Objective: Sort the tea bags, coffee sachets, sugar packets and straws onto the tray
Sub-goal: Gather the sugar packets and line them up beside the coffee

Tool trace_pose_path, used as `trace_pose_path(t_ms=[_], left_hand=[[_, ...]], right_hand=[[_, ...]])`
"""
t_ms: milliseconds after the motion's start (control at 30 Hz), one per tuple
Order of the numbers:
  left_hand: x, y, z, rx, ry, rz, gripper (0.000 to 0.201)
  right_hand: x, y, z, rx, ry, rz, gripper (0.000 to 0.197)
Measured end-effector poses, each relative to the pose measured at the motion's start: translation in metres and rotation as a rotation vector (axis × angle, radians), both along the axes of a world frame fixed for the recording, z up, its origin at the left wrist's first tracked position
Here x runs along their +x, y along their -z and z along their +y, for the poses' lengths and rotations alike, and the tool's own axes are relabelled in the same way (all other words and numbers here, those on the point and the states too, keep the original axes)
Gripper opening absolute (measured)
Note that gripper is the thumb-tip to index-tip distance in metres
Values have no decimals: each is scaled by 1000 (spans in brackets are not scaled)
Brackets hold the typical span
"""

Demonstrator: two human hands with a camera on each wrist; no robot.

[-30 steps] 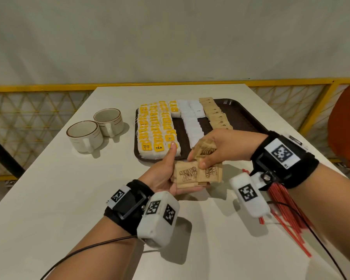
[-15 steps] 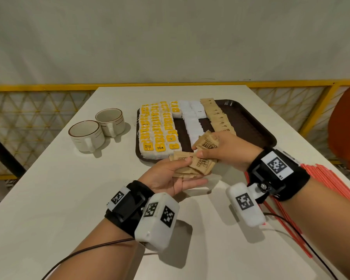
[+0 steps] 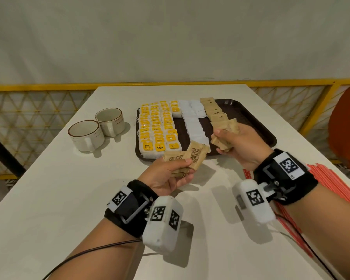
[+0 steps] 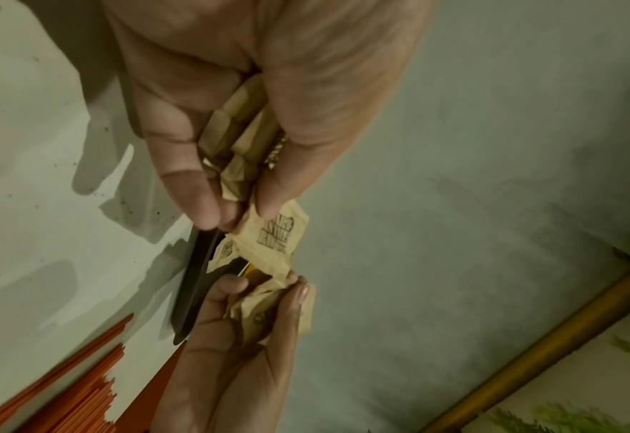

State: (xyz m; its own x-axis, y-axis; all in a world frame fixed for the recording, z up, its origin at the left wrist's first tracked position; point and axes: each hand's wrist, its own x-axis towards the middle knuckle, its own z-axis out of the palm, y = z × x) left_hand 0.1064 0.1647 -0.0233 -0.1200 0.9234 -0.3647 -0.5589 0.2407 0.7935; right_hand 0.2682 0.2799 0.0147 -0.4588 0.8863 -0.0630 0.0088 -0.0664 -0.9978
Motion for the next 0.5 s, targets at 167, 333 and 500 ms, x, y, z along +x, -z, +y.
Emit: trace_pose_path(t_ms=[167,333,500], left_hand=[[-1,2,2,-9,-10,19,10],[1,1,6,30,-78,-134,23],[1,1,8,115,-127,-237,44]], right_hand=[[11,-7,-7,115,-286,-173,27],[3,-2,-25,175,-374,-289,14],[-15,1,-39,-8,-351,-116,16]])
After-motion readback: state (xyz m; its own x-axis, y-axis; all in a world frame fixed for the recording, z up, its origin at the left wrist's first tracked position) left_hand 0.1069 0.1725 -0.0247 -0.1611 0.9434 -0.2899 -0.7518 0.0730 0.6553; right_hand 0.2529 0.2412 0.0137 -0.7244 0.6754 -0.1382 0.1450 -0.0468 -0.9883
